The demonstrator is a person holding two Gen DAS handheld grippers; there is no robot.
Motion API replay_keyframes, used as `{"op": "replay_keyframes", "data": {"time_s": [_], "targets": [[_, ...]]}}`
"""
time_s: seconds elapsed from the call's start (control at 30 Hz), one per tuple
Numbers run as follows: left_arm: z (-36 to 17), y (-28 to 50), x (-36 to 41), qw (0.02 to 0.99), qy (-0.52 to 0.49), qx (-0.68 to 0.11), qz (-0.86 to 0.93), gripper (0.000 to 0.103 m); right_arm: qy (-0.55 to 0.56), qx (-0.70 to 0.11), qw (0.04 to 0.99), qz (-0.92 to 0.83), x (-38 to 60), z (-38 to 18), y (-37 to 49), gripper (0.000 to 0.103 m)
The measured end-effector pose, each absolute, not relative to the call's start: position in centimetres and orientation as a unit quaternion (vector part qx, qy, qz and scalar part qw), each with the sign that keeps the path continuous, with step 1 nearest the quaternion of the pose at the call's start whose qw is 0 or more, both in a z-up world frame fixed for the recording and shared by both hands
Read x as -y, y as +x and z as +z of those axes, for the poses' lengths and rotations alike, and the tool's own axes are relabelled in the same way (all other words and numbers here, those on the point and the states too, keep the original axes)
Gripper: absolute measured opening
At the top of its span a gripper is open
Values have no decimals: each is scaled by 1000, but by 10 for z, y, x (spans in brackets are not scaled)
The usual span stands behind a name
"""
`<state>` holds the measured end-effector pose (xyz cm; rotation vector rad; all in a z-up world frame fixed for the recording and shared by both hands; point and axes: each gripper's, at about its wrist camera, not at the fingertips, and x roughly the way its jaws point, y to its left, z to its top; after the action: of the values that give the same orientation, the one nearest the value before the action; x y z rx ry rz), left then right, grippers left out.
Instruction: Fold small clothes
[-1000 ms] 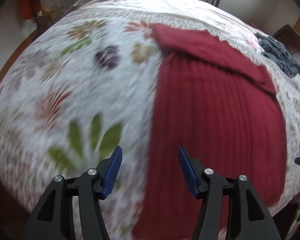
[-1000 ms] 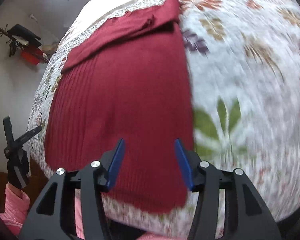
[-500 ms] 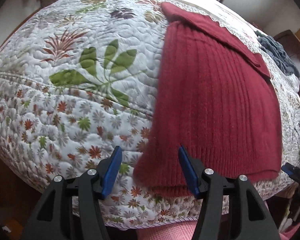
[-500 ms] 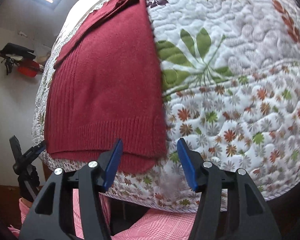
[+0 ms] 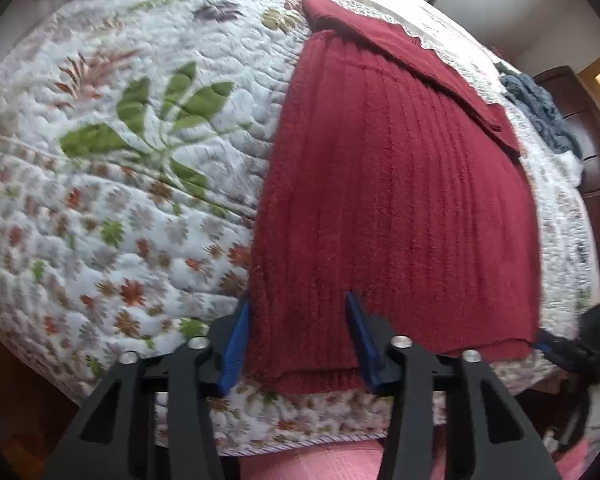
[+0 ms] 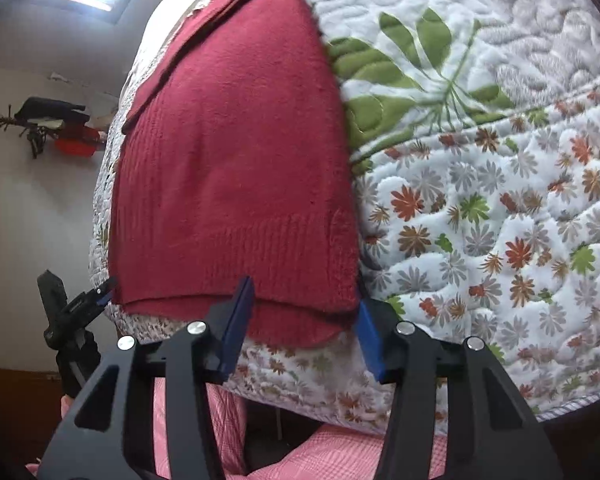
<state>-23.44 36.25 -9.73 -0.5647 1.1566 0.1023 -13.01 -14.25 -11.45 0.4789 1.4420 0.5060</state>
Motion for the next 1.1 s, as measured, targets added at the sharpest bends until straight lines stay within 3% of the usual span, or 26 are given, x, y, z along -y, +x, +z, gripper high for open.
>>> {"op": "replay_keyframes", "data": {"time_s": [0.13, 0.27, 0.4, 0.57, 0.63, 0.67, 0.7, 0.8, 1.1], "targets": [[-107, -235, -368, 790, -285, -539, 58, 36, 239, -645, 689, 227, 143, -119, -126, 46], [-109, -238, -372, 790, -293, -535, 63, 27, 228, -647, 693, 221, 143, -117, -124, 31], [-110, -243, -374, 792, -292, -532, 68, 22, 240, -648, 688, 222, 150, -121, -123, 38], [-110, -239, -365, 796, -270, -536, 72, 28, 223, -647, 693, 226, 140, -119, -124, 41], [-108, -238, -361, 799, -261, -536, 77, 28, 206, -647, 698, 227, 137, -116, -124, 31], [-108, -238, -360, 800, -259, -535, 80, 26, 204, -648, 697, 230, 136, -115, -125, 17], [-107, -238, -359, 801, -257, -534, 83, 20, 207, -649, 694, 233, 135, -115, -125, 12], [-103, -241, -361, 803, -271, -524, 82, 8, 207, -641, 699, 241, 133, -107, -126, 10], [-54, -232, -370, 834, -297, -463, 41, 6, 246, -596, 706, 294, 133, -55, -104, 9]]}}
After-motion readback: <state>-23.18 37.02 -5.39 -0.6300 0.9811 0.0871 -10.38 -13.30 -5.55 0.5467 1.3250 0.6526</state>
